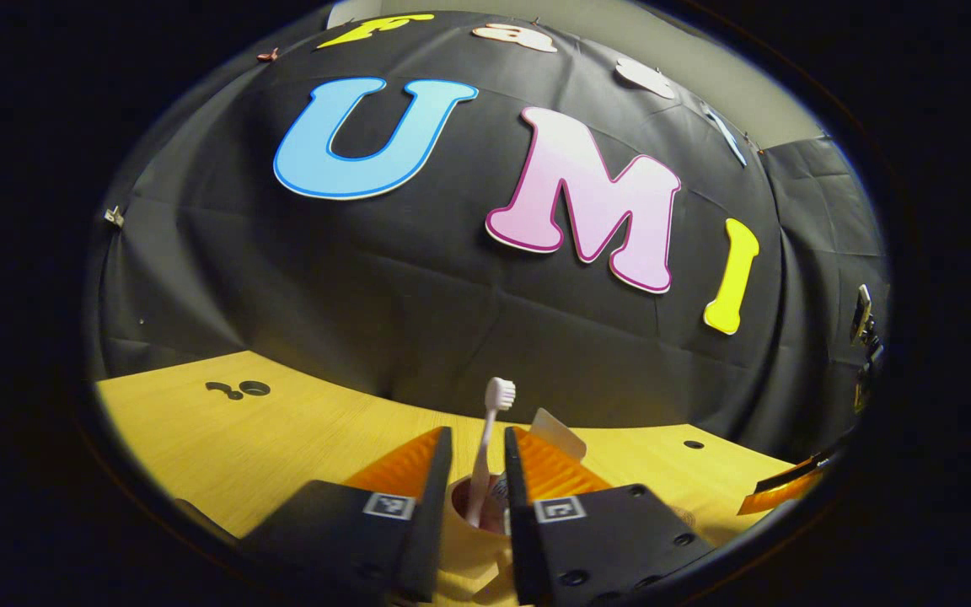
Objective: Put the toothbrush and toothpaste on the desktop into the cup, then pick up the cup and place it on the coaster on the desktop.
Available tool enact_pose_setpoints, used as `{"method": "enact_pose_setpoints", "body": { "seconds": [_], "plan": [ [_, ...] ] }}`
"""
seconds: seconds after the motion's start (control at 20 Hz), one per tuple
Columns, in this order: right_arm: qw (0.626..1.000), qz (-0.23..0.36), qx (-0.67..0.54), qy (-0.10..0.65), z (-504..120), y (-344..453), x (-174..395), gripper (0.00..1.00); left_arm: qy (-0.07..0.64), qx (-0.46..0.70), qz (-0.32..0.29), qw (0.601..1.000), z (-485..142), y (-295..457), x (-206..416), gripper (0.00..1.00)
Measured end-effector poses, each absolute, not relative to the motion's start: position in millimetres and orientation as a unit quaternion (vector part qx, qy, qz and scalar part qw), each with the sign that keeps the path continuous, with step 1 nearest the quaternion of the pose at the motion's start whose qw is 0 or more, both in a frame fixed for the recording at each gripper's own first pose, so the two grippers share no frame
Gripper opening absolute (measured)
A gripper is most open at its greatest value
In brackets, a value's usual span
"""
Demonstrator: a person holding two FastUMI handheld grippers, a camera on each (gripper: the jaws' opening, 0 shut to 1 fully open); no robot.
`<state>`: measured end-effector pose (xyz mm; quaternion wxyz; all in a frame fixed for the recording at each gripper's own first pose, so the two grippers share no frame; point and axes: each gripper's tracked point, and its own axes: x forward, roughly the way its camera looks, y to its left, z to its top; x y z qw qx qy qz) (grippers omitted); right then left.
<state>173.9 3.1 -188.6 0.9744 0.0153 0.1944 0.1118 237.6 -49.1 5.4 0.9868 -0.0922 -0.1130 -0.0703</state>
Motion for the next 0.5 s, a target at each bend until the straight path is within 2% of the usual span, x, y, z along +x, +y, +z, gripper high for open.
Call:
{"method": "enact_pose_setpoints", "body": {
  "seconds": [0.1,0.25,0.5],
  "plan": [
    [0.975,0.111,0.018,0.193,-186,4,174,0.98,-0.109,-0.082,-0.072,0.988,11,-44,227,0.75],
    [0.975,0.109,0.023,0.191,-181,3,171,0.98,-0.075,-0.072,-0.071,0.992,12,-35,211,0.94],
    [0.976,0.102,0.026,0.190,-171,-6,163,0.98,0.005,-0.060,-0.067,0.996,4,-29,193,0.97]
  ]
}}
